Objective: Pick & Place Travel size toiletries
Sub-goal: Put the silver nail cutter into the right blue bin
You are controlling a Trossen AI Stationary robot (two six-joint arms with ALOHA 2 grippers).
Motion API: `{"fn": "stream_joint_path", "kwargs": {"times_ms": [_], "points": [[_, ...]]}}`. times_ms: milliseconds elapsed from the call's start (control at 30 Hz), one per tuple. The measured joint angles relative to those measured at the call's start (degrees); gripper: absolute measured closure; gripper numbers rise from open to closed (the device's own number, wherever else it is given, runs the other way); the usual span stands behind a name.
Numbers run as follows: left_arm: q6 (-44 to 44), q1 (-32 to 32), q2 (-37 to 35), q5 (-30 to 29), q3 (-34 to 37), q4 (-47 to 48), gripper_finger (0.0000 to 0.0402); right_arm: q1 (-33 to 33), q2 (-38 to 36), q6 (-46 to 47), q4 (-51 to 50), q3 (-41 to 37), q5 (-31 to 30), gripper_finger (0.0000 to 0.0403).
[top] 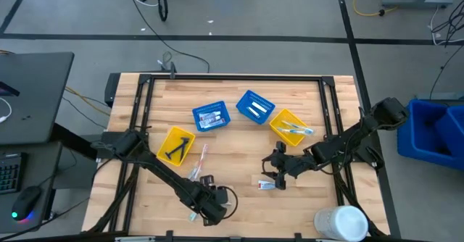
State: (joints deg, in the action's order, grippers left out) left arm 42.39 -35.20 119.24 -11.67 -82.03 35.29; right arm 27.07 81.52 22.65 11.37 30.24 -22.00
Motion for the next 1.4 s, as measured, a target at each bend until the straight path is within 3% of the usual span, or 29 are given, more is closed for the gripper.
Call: {"fn": "stream_joint_path", "kwargs": {"times_ms": [267,400,733,933,1200,1400], "points": [[-1.07,0.37,-0.13,-0.45,0.49,0.28,0.0307,0.00,0.00,-1.16,1.39,0.00,0.45,0.0167],[-1.03,1.30,-0.13,-1.92,0.38,-0.03,0.0342,0.00,0.00,-3.96,6.31,0.00,4.11,0.0169],[-2.87,7.04,0.02,-10.94,0.38,-2.92,0.0316,-0.39,3.15,-6.91,17.02,0.00,8.73,0.0173],[-10.70,10.50,0.02,-18.06,0.38,-10.42,0.0334,-2.59,7.43,-5.58,17.19,0.00,8.63,0.0177],[-17.22,13.99,-0.11,-16.84,0.38,-17.30,0.0325,-4.47,8.61,-6.01,17.30,0.00,8.67,0.0170],[-18.10,14.85,-0.13,-17.18,0.38,-19.79,0.0332,-4.95,8.59,-6.81,15.51,0.00,8.68,0.0220]]}}
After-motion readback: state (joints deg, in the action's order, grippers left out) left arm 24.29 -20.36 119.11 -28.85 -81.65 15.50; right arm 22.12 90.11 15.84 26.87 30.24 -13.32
